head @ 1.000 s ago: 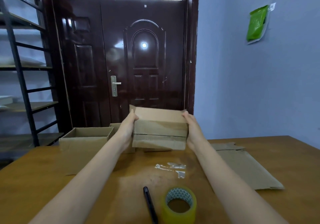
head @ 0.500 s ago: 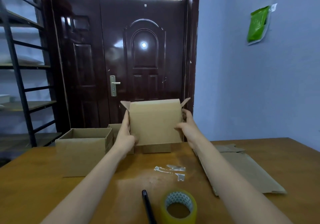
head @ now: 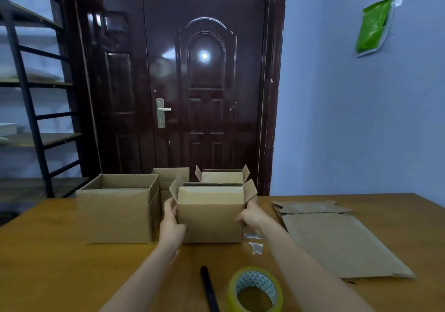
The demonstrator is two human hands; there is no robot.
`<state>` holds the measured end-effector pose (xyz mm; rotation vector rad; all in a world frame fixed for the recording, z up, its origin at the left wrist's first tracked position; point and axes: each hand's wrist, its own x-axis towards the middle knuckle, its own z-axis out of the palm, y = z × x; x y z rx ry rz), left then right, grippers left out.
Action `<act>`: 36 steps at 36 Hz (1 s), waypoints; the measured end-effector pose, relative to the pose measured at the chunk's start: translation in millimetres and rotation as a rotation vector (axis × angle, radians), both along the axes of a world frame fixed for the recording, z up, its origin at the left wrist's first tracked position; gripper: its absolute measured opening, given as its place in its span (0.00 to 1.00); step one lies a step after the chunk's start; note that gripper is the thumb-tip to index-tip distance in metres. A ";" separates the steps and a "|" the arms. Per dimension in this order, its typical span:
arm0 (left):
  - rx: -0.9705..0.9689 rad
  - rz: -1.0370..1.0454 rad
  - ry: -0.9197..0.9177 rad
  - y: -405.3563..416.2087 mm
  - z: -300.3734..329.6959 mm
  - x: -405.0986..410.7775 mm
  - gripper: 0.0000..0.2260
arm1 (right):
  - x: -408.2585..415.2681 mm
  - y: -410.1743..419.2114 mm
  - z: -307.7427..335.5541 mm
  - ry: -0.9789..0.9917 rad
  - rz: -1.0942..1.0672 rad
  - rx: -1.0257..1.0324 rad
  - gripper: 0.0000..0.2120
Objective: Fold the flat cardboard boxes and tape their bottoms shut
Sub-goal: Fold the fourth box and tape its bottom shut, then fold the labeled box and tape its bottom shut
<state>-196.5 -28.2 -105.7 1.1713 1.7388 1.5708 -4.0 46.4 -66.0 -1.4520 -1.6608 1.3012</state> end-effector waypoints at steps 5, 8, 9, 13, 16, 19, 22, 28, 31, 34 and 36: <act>-0.031 0.051 0.025 5.1 -10.7 -2.4 0.34 | -15.2 5.0 -11.9 -0.029 0.020 -0.028 0.41; -0.031 0.072 0.019 9.1 -5.8 -3.3 0.31 | -20.0 6.6 -12.2 -0.021 0.024 -0.044 0.41; -0.038 0.084 0.026 10.5 -5.3 -4.7 0.31 | -20.8 7.6 -12.8 -0.014 0.026 -0.052 0.41; -0.065 0.150 0.070 14.5 -6.9 -12.1 0.29 | -25.8 7.6 -15.5 -0.007 0.045 -0.048 0.37; -0.097 0.212 0.148 16.4 -7.2 -16.5 0.28 | -30.1 4.0 -17.5 0.009 0.048 -0.028 0.38; -0.106 0.218 0.148 16.1 -5.6 -19.2 0.27 | -31.1 3.2 -22.3 -0.011 0.062 0.000 0.32; -0.095 0.222 0.131 16.5 -5.9 -22.5 0.28 | -28.4 3.1 -26.2 -0.018 0.069 0.016 0.26; -0.066 0.380 0.227 3.7 -4.3 -11.5 0.21 | -17.0 3.0 -24.7 -0.071 -0.002 0.097 0.26; -0.011 0.393 0.438 -8.0 1.0 7.4 0.11 | -3.5 1.5 -17.5 -0.123 -0.045 0.166 0.21; 0.026 0.286 0.657 -13.0 4.3 26.7 0.06 | 15.9 2.1 -12.1 -0.211 -0.087 0.258 0.19; 0.057 0.196 0.793 -14.5 9.0 40.6 0.06 | 30.1 2.3 -8.3 -0.278 -0.102 0.312 0.18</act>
